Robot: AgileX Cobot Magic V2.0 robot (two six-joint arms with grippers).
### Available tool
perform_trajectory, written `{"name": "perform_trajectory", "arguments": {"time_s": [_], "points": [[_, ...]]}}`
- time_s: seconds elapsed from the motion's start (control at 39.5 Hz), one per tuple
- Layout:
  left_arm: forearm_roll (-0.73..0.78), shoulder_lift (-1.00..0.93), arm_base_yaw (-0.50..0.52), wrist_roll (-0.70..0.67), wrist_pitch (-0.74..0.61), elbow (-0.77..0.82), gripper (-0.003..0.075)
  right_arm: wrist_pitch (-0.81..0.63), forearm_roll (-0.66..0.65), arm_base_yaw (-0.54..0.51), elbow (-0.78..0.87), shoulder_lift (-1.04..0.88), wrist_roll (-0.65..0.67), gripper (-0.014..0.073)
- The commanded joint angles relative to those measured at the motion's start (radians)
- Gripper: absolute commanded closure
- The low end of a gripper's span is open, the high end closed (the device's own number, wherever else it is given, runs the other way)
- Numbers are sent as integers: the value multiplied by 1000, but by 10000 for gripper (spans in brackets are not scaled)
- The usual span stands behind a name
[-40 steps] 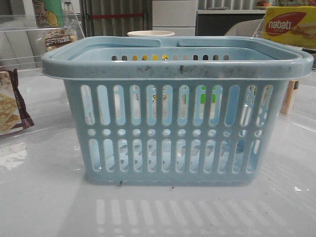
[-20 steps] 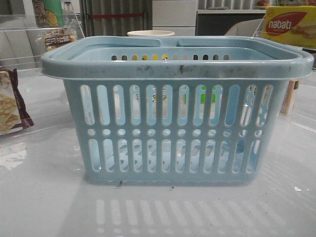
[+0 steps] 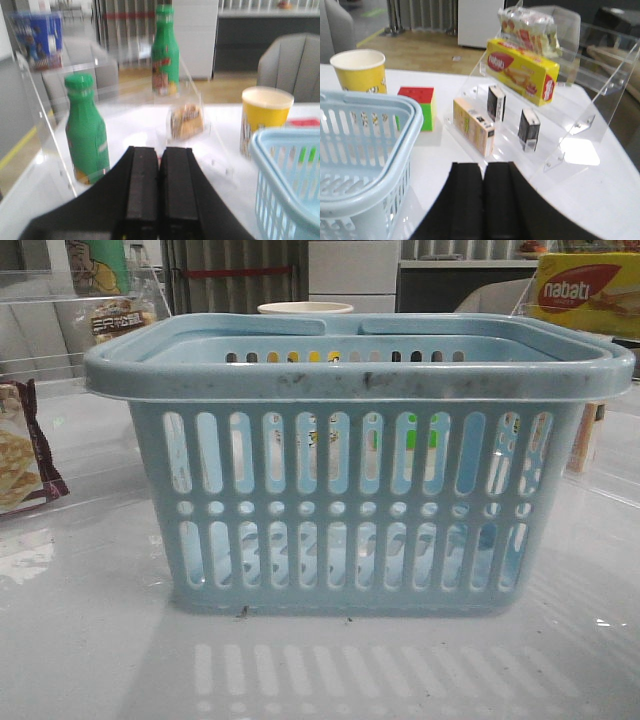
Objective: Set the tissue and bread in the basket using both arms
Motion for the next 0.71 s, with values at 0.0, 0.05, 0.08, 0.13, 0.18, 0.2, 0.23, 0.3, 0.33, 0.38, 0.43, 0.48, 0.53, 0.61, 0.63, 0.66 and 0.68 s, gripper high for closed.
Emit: {"name": "perform_trajectory", "arguments": {"time_s": [0.0, 0.05, 0.08, 0.13, 0.18, 0.2, 0.23, 0.3, 0.33, 0.38, 0.43, 0.48, 0.53, 0.61, 0.63, 0.66, 0.68], "points": [[0, 74, 0, 0, 9, -34, 629, -31, -6, -5, -35, 67, 1, 538], [0, 104, 0, 0, 48, -33, 629, -10, -6, -5, -35, 97, 1, 538], [0, 111, 0, 0, 59, -33, 629, 3, -6, -5, -35, 108, 1, 538], [0, 140, 0, 0, 108, -33, 629, 21, -6, -5, -35, 132, 1, 538], [0, 163, 0, 0, 118, -25, 629, 38, -6, -5, -35, 157, 1, 538], [0, 175, 0, 0, 118, -22, 629, 45, -6, -5, -34, 166, 1, 538], [0, 188, 0, 0, 118, -18, 629, 50, -6, -5, -33, 179, 1, 538], [0, 214, 0, 0, 118, -6, 629, 57, -6, -5, -26, 208, 1, 538], [0, 223, 0, 0, 120, -4, 629, 60, -6, -5, -23, 219, 1, 538], [0, 238, 0, 0, 122, 2, 629, 69, -7, -5, -18, 237, 1, 538], [0, 249, 0, 0, 120, 6, 629, 71, -7, -5, -12, 254, 1, 538], [0, 261, 0, 0, 118, 8, 629, 76, -7, -5, -9, 267, 1, 537], [0, 268, 0, 0, 113, 13, 627, 81, -7, -5, -9, 280, 1, 534], [0, 280, 0, 0, 103, 13, 591, 81, -7, -5, -9, 296, 1, 513], [0, 281, 0, 0, 95, 13, 562, 81, -7, -5, -9, 300, 1, 485], [0, 282, 0, 0, 88, 13, 523, 81, -7, -5, -9, 304, 1, 456], [0, 282, 0, 0, 84, 13, 500, 81, -7, -5, -9, 307, 1, 421]]}}
